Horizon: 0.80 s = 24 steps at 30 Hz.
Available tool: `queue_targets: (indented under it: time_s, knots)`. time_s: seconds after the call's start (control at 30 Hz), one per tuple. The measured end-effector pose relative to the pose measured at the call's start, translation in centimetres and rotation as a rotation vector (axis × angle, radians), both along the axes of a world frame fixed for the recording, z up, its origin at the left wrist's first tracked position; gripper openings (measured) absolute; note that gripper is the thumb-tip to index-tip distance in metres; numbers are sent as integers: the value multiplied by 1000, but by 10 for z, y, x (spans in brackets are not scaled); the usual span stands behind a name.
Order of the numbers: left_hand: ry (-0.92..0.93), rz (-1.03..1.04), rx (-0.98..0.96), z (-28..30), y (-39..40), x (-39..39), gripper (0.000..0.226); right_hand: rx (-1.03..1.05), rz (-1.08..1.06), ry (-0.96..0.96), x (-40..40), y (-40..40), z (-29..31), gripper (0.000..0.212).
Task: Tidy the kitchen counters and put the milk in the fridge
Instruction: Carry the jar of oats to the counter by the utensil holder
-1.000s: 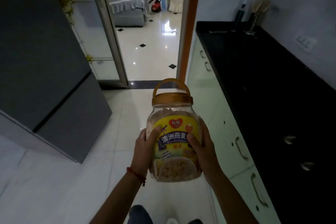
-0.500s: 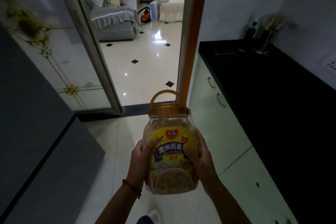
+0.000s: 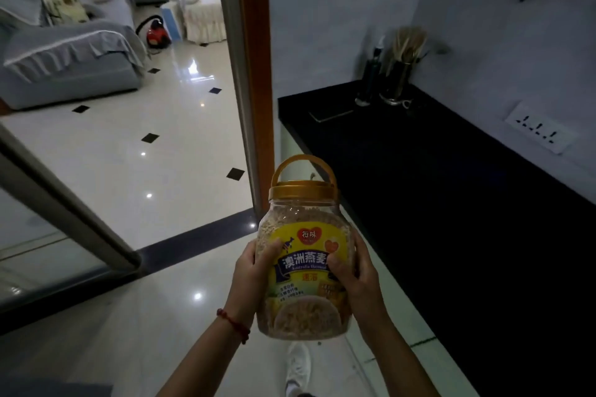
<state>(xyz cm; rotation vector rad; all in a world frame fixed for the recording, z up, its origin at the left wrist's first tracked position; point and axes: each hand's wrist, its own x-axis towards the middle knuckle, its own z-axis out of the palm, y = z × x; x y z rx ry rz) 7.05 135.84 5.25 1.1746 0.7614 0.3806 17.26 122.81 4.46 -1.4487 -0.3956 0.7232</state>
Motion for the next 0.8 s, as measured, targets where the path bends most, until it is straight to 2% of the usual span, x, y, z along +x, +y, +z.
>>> queue_targets:
  time_s: [0.1,0.2,0.43,0.6,0.8]
  knots:
    - [13,-13,18,4,27,49,110,15,-31,11,45,25,2,96]
    - [13,-49,38,10,56,95,111,22,-56,31,89,50,7,99]
    - [21,-211,35,12,104,201,109,65,-224,56,170,86,8,93]
    - [41,-392,10,-2,128,290,84,96,-430,109,224,99,2,109]
    - [34,-635,-35,-13,161,388,80,104,-639,99,279,121,7,103]
